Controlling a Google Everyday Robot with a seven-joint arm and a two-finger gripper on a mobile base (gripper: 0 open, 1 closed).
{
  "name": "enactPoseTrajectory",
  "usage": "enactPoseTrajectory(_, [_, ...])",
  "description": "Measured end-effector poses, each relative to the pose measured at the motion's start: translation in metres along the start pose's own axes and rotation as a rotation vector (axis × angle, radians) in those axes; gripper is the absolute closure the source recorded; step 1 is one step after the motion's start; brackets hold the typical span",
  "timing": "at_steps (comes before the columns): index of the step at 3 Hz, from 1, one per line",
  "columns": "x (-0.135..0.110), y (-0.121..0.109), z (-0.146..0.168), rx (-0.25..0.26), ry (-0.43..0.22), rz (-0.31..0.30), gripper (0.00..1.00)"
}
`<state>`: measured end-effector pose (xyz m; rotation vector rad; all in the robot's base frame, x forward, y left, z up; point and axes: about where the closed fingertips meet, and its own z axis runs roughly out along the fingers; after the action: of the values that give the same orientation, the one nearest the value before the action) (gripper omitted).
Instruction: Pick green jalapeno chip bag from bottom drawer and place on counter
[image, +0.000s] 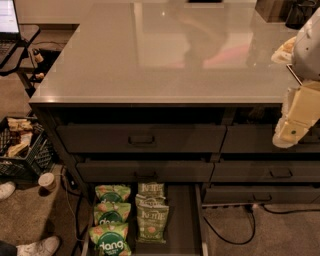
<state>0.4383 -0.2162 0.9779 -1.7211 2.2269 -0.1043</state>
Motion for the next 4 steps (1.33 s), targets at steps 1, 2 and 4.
enactPoseTrajectory(1, [0.0, 0.0, 0.0, 0.0, 0.0, 0.0, 0.0])
enactPoseTrajectory(2, [-0.002, 0.005, 0.002, 0.012, -0.014, 0.012, 0.0])
enactPoseTrajectory(4, [-0.025, 0.05, 0.071, -0.067, -0.046, 0.062, 0.0])
